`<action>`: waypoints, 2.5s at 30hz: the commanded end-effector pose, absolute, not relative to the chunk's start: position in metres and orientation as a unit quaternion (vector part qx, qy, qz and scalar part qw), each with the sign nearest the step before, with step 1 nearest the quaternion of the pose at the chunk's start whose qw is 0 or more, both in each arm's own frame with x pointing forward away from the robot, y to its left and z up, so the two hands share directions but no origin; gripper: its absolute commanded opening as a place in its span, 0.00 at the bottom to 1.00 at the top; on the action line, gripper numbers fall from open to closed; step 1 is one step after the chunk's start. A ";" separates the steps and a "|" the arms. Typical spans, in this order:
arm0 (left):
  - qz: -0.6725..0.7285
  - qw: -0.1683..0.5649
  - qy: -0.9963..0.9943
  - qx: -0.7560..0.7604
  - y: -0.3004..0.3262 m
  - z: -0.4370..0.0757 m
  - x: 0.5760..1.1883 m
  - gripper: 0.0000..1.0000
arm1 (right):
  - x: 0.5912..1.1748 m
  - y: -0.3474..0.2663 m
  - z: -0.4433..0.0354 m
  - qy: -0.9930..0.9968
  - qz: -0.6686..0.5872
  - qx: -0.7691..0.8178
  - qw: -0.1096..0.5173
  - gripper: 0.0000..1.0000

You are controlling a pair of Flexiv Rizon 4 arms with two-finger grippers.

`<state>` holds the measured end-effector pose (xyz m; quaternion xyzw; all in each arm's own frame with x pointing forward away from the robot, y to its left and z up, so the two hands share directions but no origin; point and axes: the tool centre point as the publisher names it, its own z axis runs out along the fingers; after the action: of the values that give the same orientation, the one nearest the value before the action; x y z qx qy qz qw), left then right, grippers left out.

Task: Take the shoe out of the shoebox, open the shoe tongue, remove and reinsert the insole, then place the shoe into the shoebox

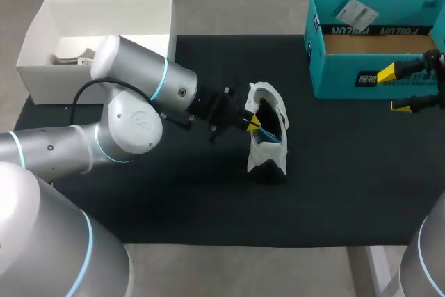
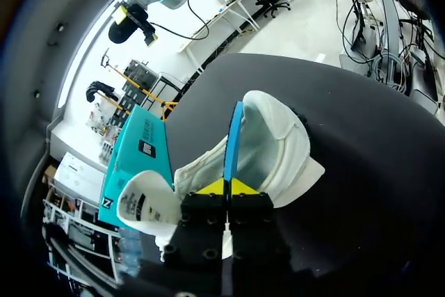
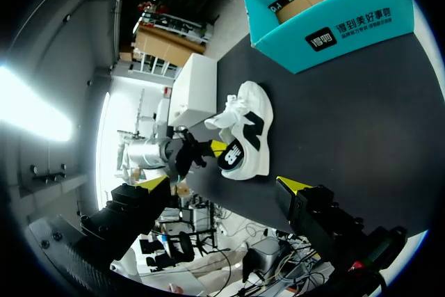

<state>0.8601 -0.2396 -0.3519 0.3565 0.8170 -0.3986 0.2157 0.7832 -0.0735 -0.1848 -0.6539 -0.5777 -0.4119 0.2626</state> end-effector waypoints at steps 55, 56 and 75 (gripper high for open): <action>-0.391 0.220 0.809 0.381 -0.262 -0.370 0.851 0.00 | 0.782 -0.073 -0.185 -0.577 -0.411 -0.655 0.262 1.00; -0.390 0.220 0.809 0.381 -0.262 -0.371 0.852 0.00 | 0.782 -0.073 -0.185 -0.577 -0.411 -0.655 0.262 1.00; -0.390 0.233 0.811 0.370 -0.252 -0.353 0.846 0.50 | 0.782 -0.073 -0.185 -0.577 -0.411 -0.655 0.262 1.00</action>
<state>0.8530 -0.2595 -0.3592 0.3692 0.8106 -0.3915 0.2311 0.7831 -0.0735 -0.1848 -0.6540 -0.5777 -0.4119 0.2625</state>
